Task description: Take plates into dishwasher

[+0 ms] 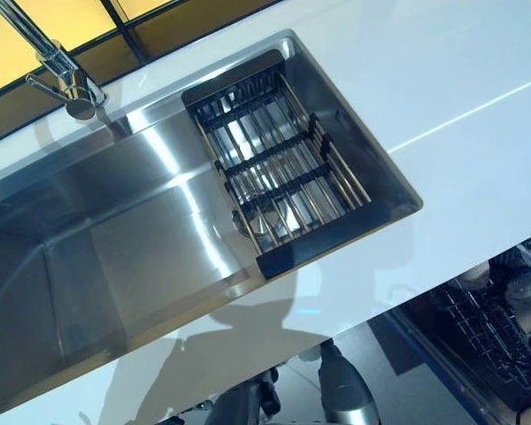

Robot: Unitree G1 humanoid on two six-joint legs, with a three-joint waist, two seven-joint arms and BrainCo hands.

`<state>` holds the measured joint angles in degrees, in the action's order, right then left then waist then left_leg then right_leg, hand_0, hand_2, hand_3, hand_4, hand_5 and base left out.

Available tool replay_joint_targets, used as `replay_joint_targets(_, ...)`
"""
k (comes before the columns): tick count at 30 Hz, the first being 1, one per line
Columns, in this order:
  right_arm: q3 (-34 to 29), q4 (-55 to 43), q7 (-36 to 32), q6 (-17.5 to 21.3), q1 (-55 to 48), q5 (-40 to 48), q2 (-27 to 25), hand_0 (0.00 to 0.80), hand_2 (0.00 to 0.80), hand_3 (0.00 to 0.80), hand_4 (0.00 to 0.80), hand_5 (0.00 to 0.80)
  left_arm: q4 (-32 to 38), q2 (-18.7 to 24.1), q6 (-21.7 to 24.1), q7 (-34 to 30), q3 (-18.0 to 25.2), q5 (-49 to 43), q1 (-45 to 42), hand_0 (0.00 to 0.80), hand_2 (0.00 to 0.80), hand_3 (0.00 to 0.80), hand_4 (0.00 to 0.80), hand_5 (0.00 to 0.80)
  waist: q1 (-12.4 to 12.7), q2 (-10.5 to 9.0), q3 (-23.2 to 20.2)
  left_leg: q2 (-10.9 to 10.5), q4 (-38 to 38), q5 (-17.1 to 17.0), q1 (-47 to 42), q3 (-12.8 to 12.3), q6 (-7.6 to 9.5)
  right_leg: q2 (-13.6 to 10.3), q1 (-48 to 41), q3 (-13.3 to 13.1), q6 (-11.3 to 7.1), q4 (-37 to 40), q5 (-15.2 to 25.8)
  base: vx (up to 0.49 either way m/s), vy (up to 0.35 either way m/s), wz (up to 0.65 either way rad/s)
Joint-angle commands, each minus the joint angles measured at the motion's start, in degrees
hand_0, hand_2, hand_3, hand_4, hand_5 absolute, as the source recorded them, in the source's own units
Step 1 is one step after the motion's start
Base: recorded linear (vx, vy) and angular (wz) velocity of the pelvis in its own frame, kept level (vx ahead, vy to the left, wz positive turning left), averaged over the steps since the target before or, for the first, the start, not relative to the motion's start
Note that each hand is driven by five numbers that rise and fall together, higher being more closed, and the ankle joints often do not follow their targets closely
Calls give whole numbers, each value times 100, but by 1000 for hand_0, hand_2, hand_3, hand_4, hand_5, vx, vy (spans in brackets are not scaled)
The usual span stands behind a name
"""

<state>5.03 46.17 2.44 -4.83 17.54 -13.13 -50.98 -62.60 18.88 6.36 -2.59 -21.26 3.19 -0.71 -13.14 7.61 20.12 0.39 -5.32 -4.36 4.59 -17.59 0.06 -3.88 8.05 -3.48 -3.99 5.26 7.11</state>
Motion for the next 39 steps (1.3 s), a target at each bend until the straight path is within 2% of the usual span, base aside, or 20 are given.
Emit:
replay_joint_targets(1, -43, 115, -41, -9, -119, -166, -148, 0, 0, 0, 0, 0, 223, 265, 294, 141, 171, 38, 1088, 0, 0, 0, 0, 0, -56, -64, -120, 79, 63, 423, -323, 403, -217, 457, 101, 105, -125, -194, -282, 32, 26, -2)
replay_joint_targets(22, -1023, -369, 244, 323, -1140, 98, -258, 0, 0, 0, 0, 0, -225, 303, 287, 7, 534, -152, 886, 0, 0, 0, 0, 0, -226, -552, -489, 97, 68, 606, -641, 199, -125, 532, -154, -122, -220, -179, -266, 38, 40, -3)
replay_joint_targets(28, -1329, -579, 346, 301, -1364, 165, -320, 0, 0, 0, 0, 0, -316, 296, 211, 11, 651, -206, 840, 0, 0, 0, 0, 0, -288, -692, -585, 77, 63, 653, -703, 119, -86, 558, -182, -220, -250, -189, -247, 35, 61, -4)
replay_joint_targets(34, -1767, -715, 640, 376, -1570, 578, -433, 0, 0, 0, 0, 0, -455, 278, 212, 5, 742, -279, 793, 0, 0, 0, 0, 0, -370, -775, -670, 76, 75, 707, -781, 13, -55, 573, -211, -298, -265, -206, -243, 29, 83, -1)
replay_joint_targets(39, -2311, -861, 852, 172, -1806, 1054, -388, 0, 0, 0, 0, 0, -546, 254, 246, 31, 767, -230, 765, 0, 0, 0, 0, 0, -491, -817, -747, 57, 96, 790, -874, -60, -14, 579, -255, -400, -301, -239, -263, 27, 94, -10)
